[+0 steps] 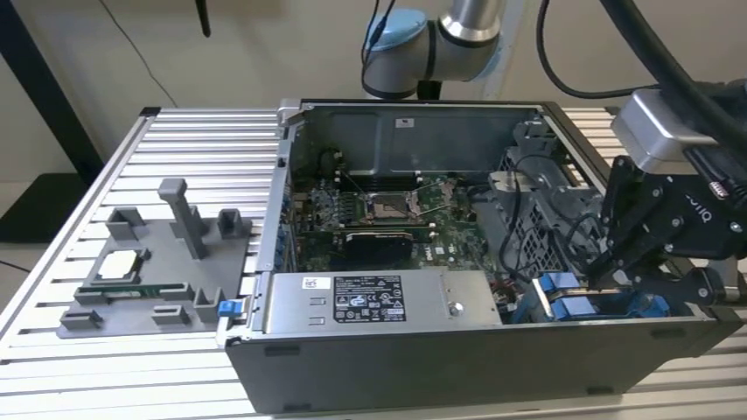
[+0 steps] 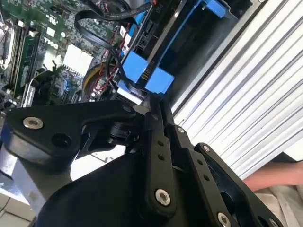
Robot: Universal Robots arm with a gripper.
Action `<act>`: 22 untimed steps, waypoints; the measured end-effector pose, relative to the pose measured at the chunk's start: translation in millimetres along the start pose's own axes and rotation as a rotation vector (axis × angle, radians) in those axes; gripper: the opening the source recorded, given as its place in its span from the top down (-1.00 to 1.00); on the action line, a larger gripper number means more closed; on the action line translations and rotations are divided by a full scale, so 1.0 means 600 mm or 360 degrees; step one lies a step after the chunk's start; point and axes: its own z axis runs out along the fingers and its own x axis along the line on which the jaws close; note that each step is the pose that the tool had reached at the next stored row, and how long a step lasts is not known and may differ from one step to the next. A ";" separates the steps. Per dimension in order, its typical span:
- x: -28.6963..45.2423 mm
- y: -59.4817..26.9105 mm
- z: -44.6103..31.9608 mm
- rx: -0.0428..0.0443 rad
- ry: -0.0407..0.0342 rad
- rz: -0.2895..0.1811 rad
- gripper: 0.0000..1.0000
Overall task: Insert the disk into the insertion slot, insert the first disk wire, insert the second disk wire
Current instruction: 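Insert the second disk wire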
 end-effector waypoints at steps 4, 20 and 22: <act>-0.002 -0.002 0.001 0.0022 -0.0050 -0.0008 1.00; -0.010 -0.030 0.014 0.0063 -0.0126 -0.0021 1.00; -0.010 -0.033 0.016 0.0065 -0.0133 -0.0022 1.00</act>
